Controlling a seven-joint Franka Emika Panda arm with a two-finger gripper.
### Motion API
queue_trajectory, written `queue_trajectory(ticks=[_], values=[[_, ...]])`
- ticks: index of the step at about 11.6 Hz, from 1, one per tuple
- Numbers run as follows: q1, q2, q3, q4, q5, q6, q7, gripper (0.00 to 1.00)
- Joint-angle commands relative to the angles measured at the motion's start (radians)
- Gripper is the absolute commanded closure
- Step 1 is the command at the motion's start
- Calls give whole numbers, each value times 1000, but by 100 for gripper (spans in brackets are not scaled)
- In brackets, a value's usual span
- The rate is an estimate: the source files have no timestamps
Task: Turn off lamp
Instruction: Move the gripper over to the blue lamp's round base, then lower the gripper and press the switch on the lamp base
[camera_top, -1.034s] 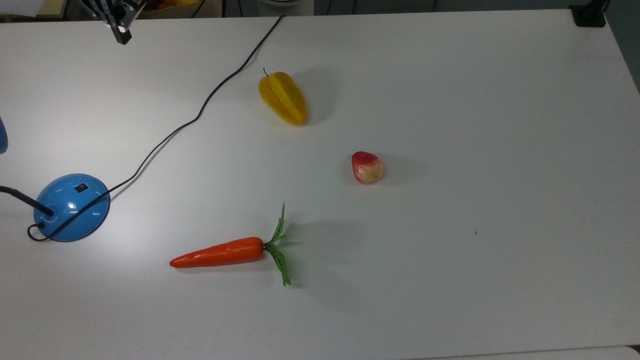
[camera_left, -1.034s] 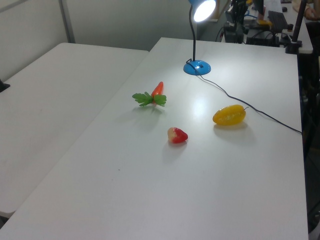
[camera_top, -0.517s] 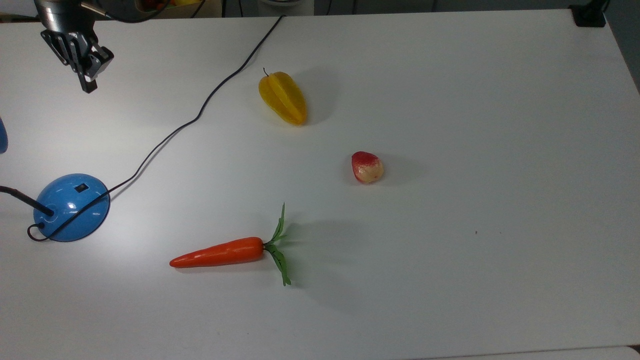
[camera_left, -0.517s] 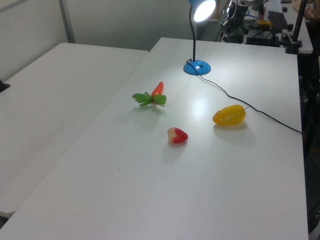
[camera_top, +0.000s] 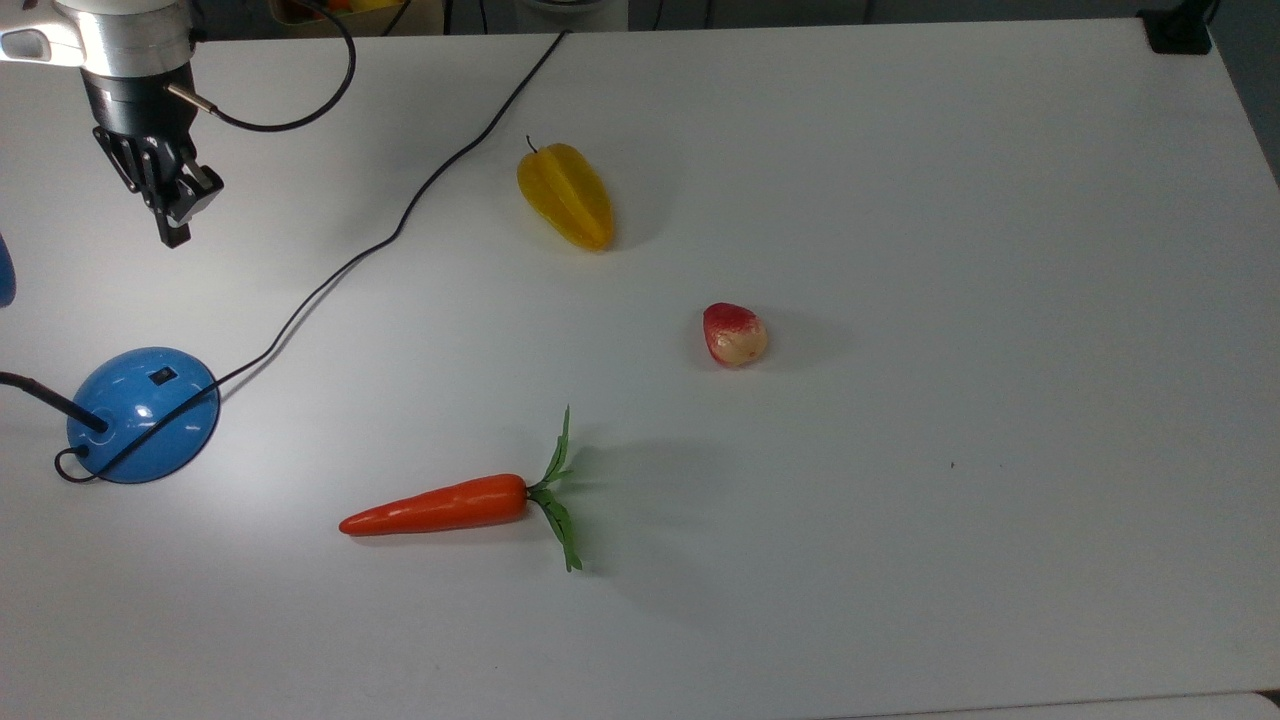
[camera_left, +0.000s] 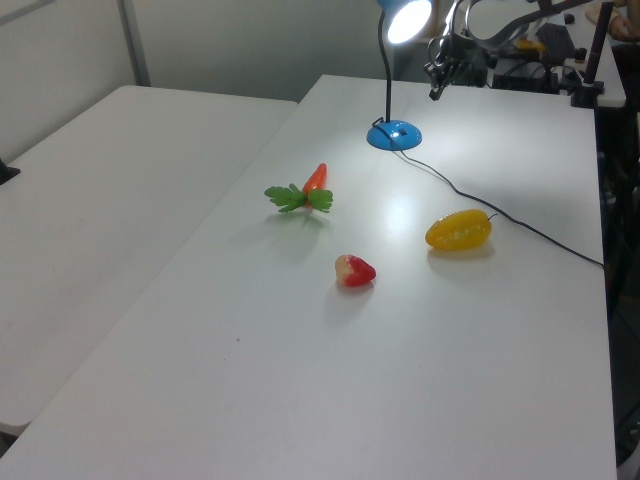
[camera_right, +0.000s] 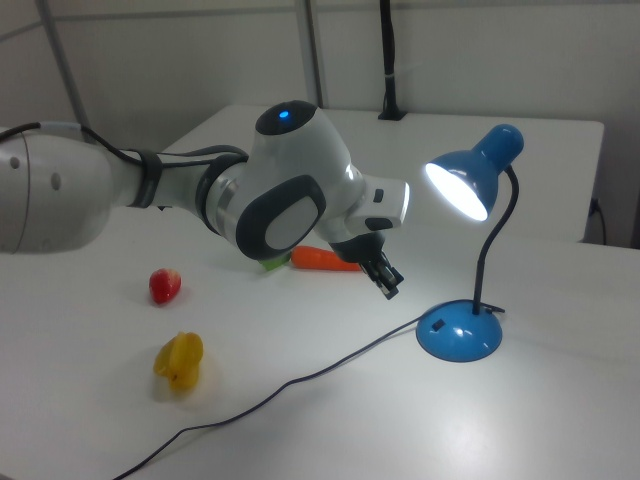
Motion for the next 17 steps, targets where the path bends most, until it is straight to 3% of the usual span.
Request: queue_trajectory(ticks=[1, 4, 7, 17], values=[[1, 88, 0, 56, -2, 82, 32, 100], [-27, 133, 0, 75, 4, 153, 55, 100], [-40, 225, 0, 182, 5, 156, 67, 100], [-36, 328, 4, 219, -9, 202, 102, 100]])
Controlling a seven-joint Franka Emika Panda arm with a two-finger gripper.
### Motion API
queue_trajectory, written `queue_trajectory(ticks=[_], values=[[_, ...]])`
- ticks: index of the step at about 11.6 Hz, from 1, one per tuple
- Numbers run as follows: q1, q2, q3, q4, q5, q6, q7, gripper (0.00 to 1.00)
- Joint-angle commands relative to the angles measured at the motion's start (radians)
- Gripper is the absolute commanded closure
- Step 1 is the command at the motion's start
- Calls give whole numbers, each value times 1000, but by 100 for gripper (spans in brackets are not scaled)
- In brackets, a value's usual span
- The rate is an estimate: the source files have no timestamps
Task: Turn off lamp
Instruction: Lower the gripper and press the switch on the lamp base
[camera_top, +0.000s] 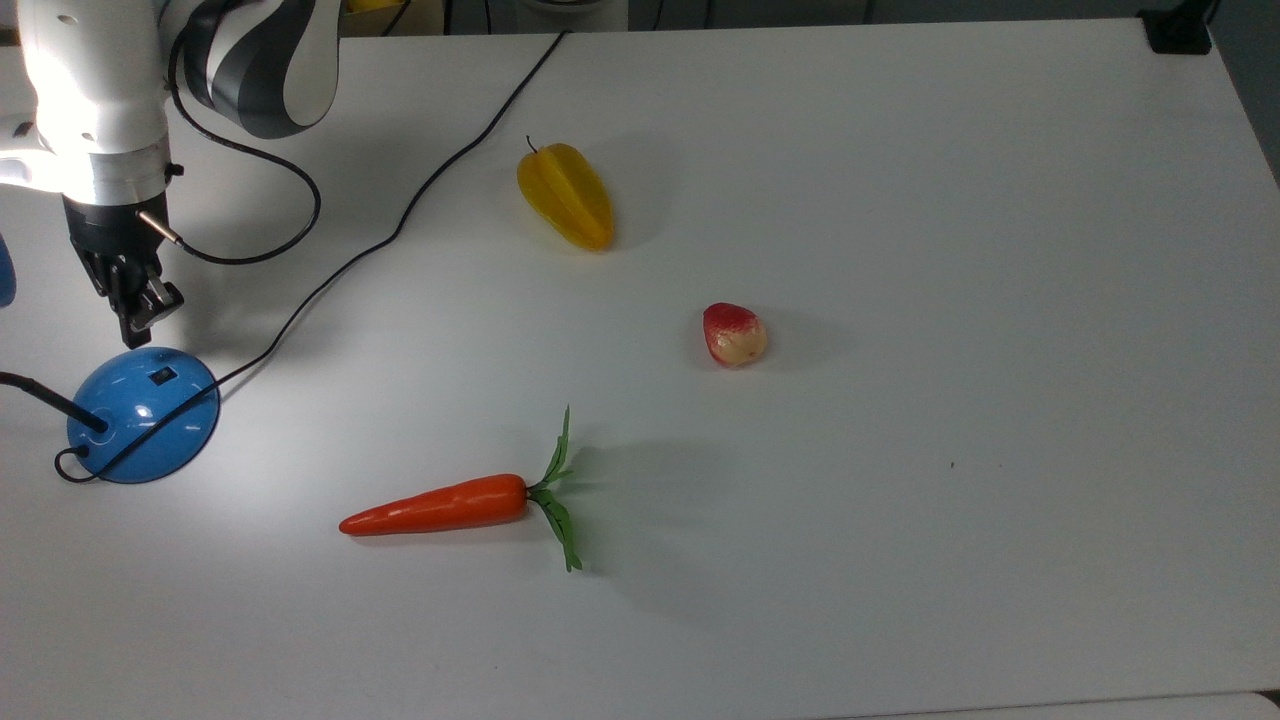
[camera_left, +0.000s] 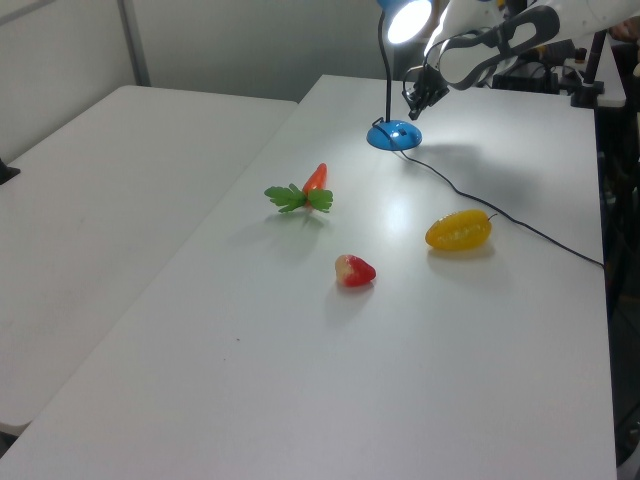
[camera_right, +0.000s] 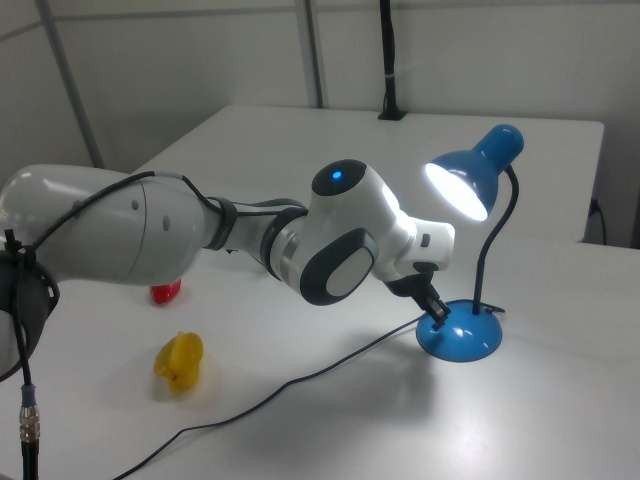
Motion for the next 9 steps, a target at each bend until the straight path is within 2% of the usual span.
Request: queue_trajectory(ticks=[1, 6, 9], values=[[16, 37, -4, 32, -9, 21, 32, 100], [33, 66, -5, 49, -18, 27, 44, 100], [36, 80, -5, 61, -76, 27, 97, 100]])
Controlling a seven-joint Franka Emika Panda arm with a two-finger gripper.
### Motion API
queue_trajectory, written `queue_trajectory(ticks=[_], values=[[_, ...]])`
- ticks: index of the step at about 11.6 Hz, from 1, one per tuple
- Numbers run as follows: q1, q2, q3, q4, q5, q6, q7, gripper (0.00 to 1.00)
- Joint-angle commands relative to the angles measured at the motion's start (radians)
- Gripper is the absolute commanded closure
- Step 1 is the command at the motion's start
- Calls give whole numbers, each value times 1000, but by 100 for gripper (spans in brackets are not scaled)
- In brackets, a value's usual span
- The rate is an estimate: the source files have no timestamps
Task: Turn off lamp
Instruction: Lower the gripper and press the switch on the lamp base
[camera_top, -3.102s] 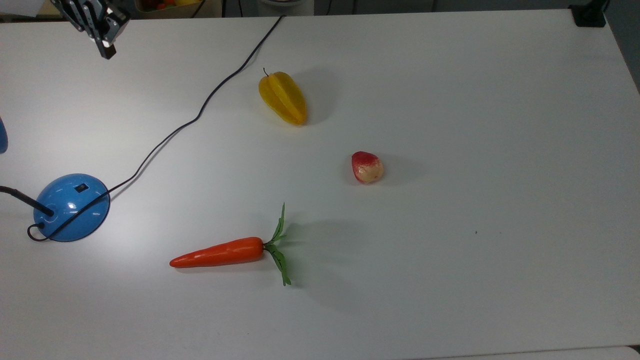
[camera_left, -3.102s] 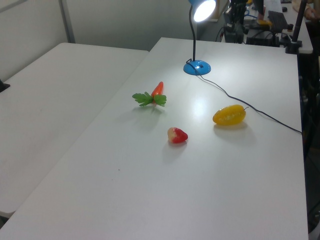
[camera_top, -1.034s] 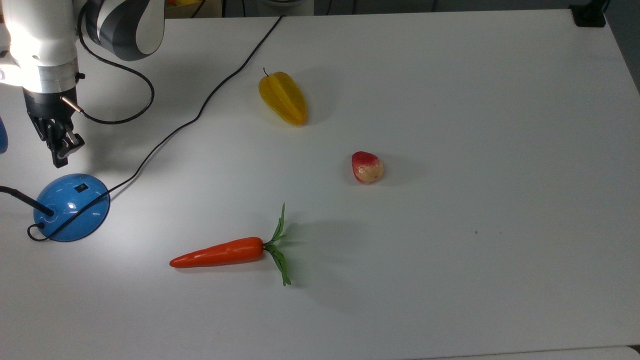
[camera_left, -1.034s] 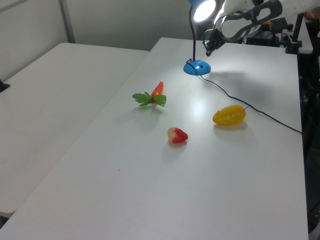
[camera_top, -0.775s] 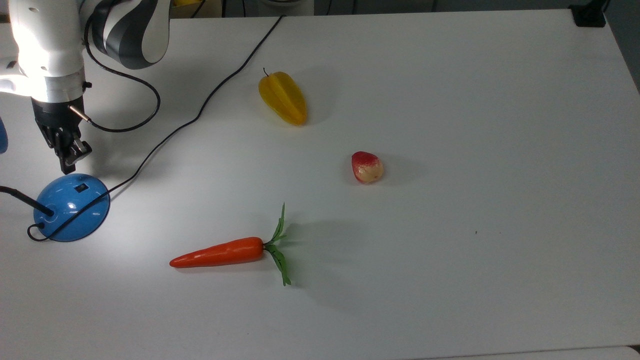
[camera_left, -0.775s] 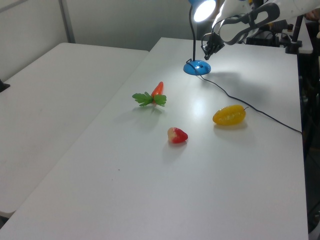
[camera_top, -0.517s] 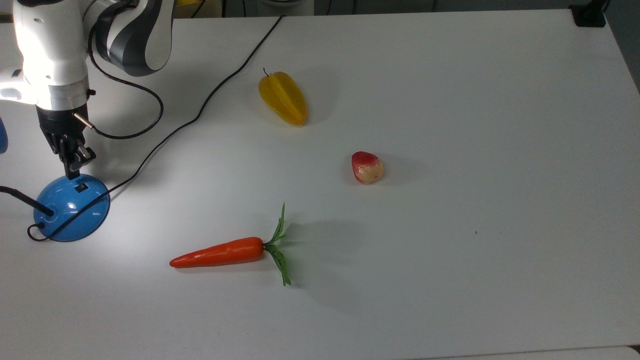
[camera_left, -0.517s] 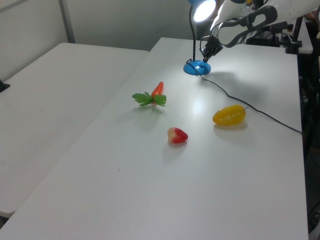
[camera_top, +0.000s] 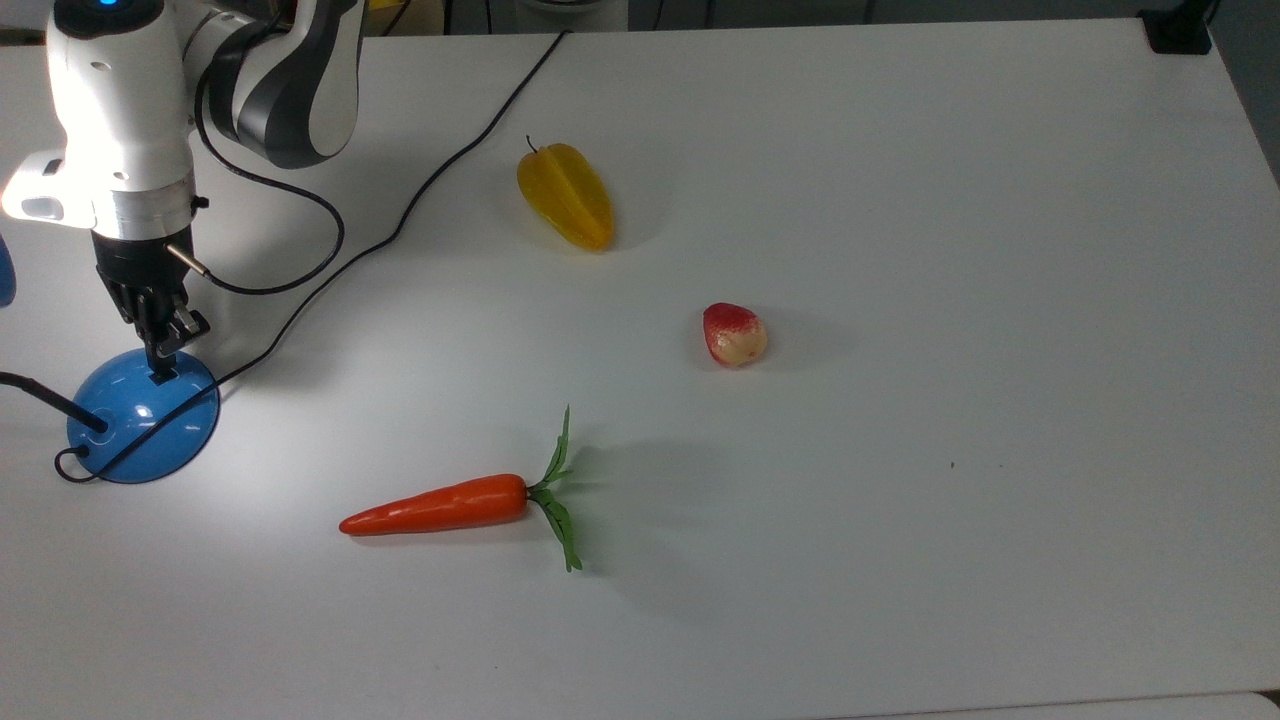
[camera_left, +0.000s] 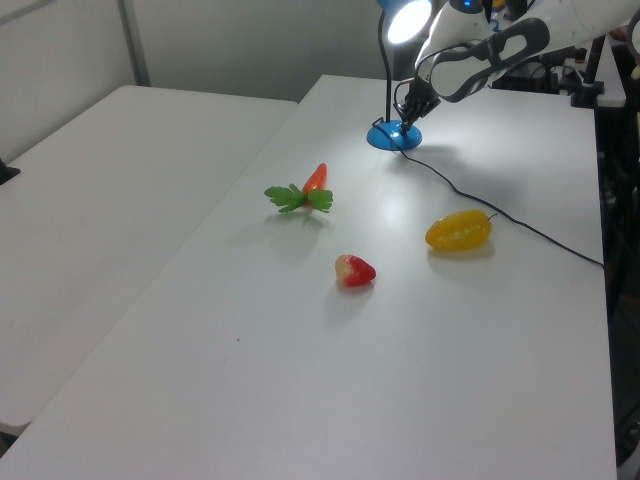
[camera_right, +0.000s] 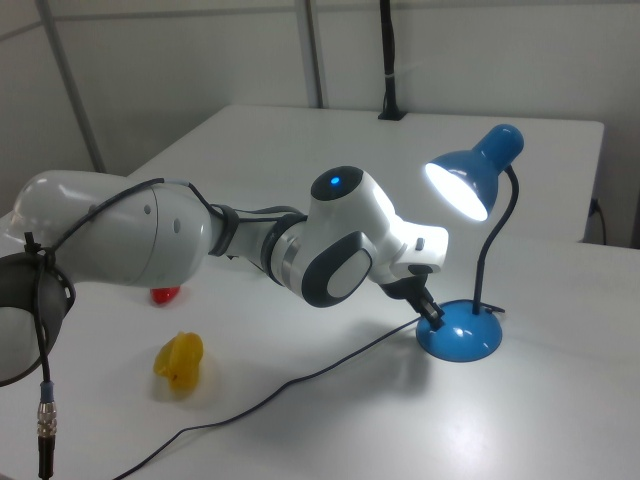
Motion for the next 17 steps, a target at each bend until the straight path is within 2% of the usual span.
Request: queue_trajectory(ticks=[1, 17], values=[[14, 26, -9, 26, -60, 26, 70, 100], [20, 17, -7, -28, -78, 26, 75, 100]])
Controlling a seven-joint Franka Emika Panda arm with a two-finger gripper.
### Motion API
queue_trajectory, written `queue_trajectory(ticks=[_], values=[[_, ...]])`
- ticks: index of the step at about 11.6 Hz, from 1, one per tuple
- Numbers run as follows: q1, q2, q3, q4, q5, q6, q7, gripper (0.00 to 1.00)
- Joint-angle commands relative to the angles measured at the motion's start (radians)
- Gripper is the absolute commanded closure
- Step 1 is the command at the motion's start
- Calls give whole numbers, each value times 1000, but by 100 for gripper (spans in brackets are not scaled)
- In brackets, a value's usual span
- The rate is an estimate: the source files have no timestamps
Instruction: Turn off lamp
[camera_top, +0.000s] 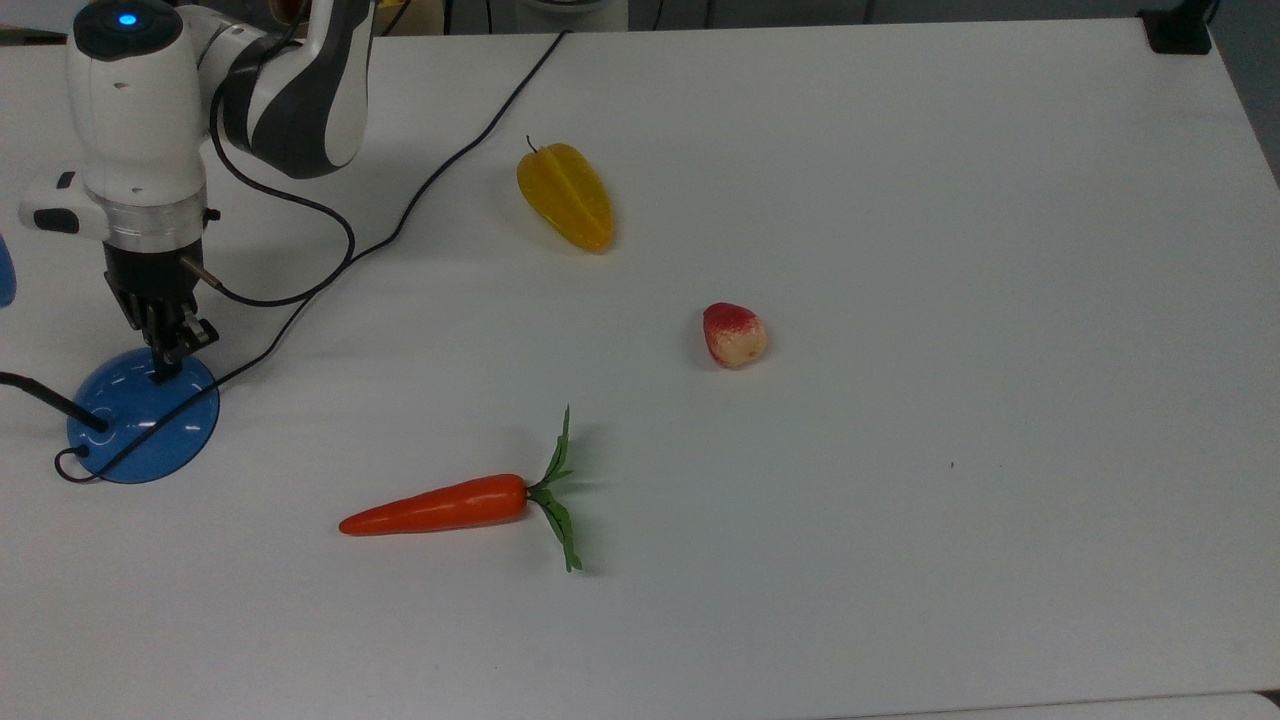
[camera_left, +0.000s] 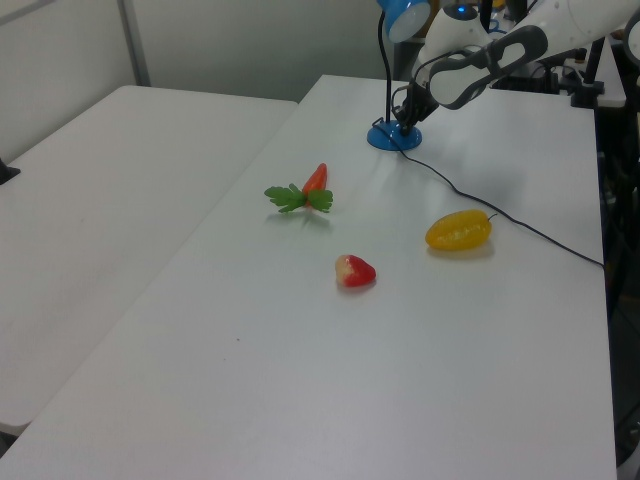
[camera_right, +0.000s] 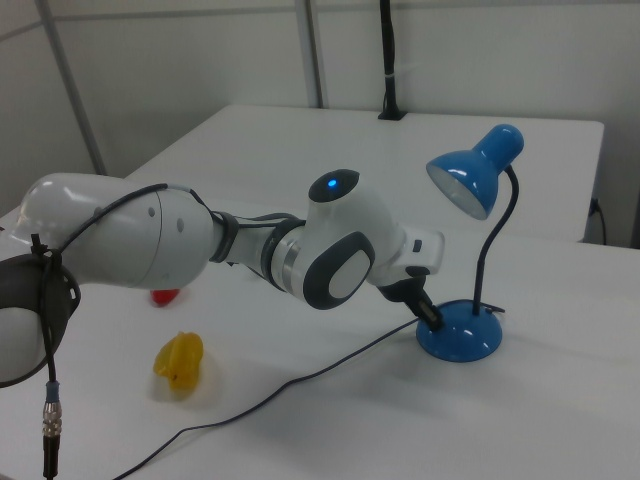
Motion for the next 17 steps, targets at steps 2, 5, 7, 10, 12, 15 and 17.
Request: queue_trajectory(ticks=[2, 5, 7, 10, 12, 15, 17], values=[[11, -33, -7, -71, -22, 26, 28, 100], [5, -133, -4, -153, -33, 23, 6, 100], [5, -203, 2, -208, -31, 15, -12, 100], [32, -338, 10, -307, -28, -35, -44, 100], [84, -413, 10, -315, -16, -206, -93, 100], [216, -530, -19, -311, -2, -450, -129, 100], [294, -629, -56, -302, 73, -666, -246, 100]])
